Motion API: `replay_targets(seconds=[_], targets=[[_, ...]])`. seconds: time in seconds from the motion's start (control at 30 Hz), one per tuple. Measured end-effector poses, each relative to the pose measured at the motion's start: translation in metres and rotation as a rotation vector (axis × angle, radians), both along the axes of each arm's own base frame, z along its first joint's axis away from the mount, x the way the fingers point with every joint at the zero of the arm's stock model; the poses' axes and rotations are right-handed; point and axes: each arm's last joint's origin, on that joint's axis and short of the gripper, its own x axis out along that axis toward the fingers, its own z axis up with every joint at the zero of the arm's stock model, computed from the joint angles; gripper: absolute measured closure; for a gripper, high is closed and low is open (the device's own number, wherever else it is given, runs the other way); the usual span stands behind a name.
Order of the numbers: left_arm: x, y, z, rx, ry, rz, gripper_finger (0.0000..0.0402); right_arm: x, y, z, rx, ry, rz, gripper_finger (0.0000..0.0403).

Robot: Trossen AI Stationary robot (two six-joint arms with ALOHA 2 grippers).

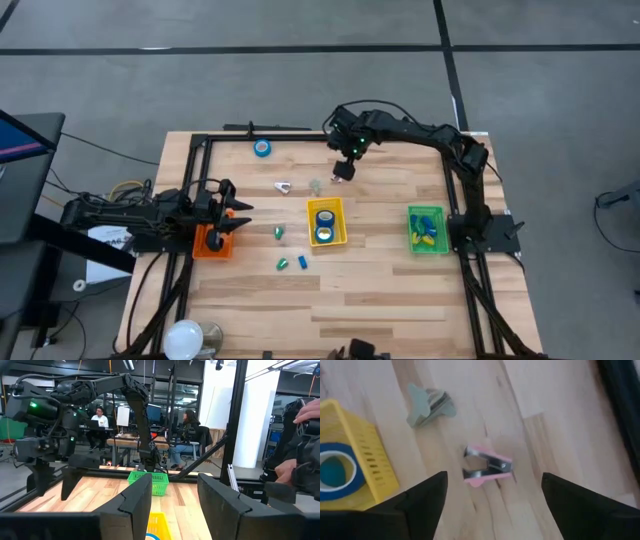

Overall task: Pick and place Stapler, Stapler remover, tape
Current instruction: Put the pink staple remover into the orange basket

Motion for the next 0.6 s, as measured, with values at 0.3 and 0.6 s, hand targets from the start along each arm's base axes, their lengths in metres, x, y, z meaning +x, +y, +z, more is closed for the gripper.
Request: replay_targets(seconds=[0.3, 0.6], targets=[[0.0, 0.0, 0.0, 0.0, 0.0, 0.0, 0.0252, 0.004, 0.005, 0.0, -0.012, -0.014, 0.027, 0.0079], [0.0, 0.0, 0.0, 0.0, 0.0, 0.0, 0.0252, -0.008, -0.003, -0.003, 0.152, 0.042, -0.349, 0.0088]])
